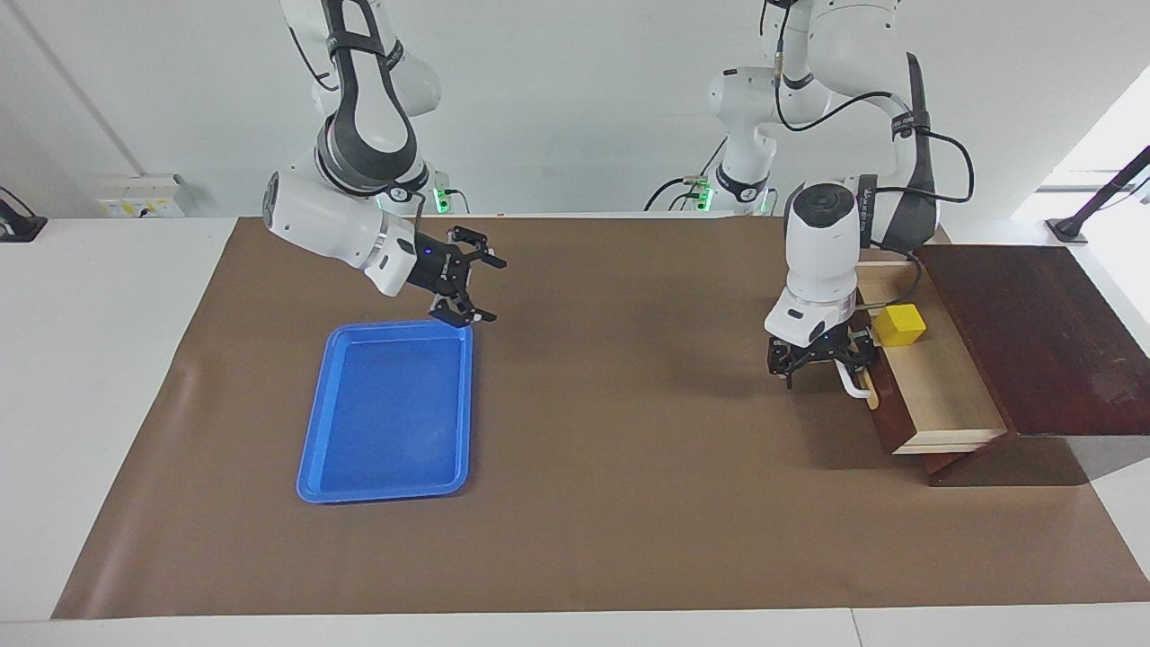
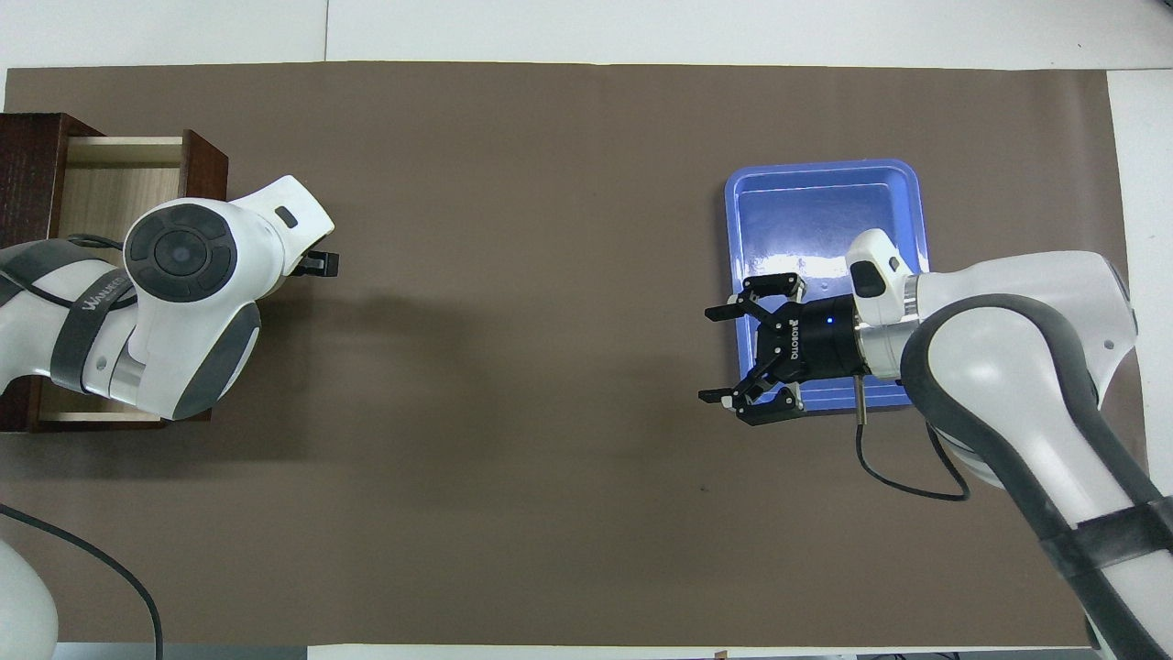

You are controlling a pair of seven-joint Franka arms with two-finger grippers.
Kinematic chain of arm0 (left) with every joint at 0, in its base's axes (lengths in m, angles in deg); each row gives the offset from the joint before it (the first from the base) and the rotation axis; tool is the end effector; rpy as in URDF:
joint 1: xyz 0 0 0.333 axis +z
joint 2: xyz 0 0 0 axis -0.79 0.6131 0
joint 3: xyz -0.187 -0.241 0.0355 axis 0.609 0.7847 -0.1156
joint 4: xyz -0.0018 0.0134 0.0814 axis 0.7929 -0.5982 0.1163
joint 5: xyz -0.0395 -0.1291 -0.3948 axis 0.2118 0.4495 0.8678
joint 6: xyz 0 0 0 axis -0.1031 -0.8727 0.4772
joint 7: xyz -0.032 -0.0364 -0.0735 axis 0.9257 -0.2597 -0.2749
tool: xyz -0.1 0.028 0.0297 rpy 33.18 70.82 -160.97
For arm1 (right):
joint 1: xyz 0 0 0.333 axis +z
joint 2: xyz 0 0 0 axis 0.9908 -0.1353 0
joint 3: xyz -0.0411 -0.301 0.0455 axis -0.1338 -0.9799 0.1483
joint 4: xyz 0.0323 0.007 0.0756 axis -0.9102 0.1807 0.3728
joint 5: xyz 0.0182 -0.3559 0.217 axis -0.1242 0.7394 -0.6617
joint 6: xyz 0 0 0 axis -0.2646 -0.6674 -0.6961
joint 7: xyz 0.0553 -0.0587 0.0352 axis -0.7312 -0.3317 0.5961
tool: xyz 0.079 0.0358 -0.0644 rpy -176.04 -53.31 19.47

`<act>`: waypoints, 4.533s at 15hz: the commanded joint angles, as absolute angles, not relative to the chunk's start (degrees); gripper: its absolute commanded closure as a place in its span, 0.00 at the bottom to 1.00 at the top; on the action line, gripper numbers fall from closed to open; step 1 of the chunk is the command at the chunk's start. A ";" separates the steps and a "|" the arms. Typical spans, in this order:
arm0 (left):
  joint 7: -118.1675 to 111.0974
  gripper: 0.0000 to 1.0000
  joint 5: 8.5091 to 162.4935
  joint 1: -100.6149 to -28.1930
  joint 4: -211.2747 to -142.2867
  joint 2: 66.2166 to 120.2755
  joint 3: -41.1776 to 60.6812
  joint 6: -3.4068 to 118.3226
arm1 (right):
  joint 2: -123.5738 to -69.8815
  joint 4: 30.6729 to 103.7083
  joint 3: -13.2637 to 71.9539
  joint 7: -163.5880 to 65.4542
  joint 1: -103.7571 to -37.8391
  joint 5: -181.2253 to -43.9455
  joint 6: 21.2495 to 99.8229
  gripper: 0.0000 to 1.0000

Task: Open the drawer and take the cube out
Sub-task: 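Pull the drawer open with the left gripper while the right gripper advances, then grasp the yellow cube in the drawer with the left gripper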

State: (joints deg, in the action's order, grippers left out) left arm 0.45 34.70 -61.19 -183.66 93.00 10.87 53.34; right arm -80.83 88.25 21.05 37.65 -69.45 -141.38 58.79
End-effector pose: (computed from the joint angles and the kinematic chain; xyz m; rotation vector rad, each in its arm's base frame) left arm 0.6025 -0.1328 0.3578 -2.8361 0.2537 -0.3355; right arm 0.5303 0.1620 0.3860 -1.8395 -1.4079 -0.6120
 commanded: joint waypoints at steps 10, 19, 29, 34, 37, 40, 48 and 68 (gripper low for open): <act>3.35 0.00 36.90 -63.88 -180.54 94.08 10.42 50.66 | -91.81 84.31 21.09 61.63 -63.06 -163.17 53.53 0.00; 5.18 0.00 51.29 -61.52 -158.65 96.55 9.19 28.43 | -100.45 77.36 21.18 68.17 -55.34 -178.32 57.35 0.00; 48.67 0.00 55.88 -47.27 -172.39 86.02 8.57 31.19 | -102.21 74.01 21.27 68.09 -47.77 -186.15 65.99 0.00; 58.53 0.00 55.79 -44.10 -182.02 82.74 8.48 38.61 | -102.30 73.92 21.18 67.57 -49.26 -182.81 64.14 0.00; 61.96 0.00 55.71 -45.07 -183.07 82.75 8.48 38.78 | -102.30 73.83 21.18 67.56 -49.35 -180.88 63.79 0.00; 65.13 0.00 55.71 -45.77 -185.17 82.48 8.48 40.09 | -102.48 72.95 21.09 67.48 -49.44 -178.86 63.88 0.00; 66.19 0.72 55.71 -45.16 -187.29 82.13 8.48 42.82 | -103.36 70.84 21.09 66.78 -49.88 -173.75 65.28 0.00; 89.65 1.00 56.06 -66.34 -178.66 78.36 9.19 24.26 | -107.66 66.63 23.02 76.79 -49.62 -179.82 62.73 0.00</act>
State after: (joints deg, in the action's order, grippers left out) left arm 88.87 55.34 -65.75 -169.48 84.83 10.26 19.58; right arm -104.55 70.39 22.60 74.51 -49.06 -178.39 63.93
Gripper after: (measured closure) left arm 0.445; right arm 0.000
